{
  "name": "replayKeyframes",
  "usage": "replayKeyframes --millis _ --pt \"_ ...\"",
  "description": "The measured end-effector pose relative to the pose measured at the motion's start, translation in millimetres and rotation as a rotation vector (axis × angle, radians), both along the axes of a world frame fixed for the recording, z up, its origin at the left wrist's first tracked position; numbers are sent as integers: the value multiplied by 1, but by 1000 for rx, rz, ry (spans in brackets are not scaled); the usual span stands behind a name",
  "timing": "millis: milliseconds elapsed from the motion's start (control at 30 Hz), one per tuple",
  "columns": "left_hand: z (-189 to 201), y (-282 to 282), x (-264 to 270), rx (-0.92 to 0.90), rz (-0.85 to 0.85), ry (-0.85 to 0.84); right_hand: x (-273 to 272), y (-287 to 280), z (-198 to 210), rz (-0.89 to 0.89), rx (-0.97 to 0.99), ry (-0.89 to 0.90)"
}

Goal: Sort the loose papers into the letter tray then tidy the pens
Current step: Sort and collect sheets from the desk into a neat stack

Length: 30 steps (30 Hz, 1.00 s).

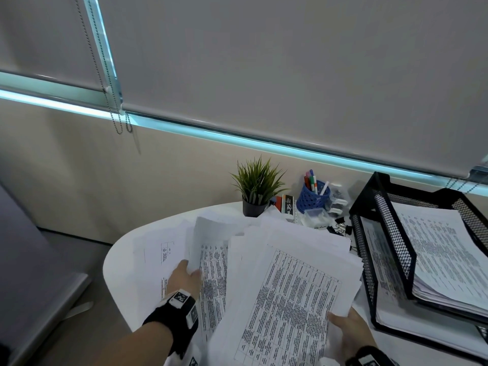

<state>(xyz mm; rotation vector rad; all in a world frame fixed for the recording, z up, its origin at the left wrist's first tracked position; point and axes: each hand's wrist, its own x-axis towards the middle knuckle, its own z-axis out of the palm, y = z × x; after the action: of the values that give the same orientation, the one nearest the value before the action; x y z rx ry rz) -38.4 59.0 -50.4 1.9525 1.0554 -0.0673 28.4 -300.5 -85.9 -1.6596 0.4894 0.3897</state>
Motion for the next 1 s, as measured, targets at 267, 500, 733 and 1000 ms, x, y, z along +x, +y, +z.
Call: replayKeyframes --millis 267,500,733,1000 --pt "11 -18 4 -185 -220 -82 5 1 5 -38 71 18" --pt "17 -36 1 -520 -219 -79 3 20 11 -6 53 -32" --pt "6 -52 5 -534 -430 61 -12 42 30 141 146 -58" --pt "34 -49 -6 -548 -405 -120 -14 35 64 121 283 -66"
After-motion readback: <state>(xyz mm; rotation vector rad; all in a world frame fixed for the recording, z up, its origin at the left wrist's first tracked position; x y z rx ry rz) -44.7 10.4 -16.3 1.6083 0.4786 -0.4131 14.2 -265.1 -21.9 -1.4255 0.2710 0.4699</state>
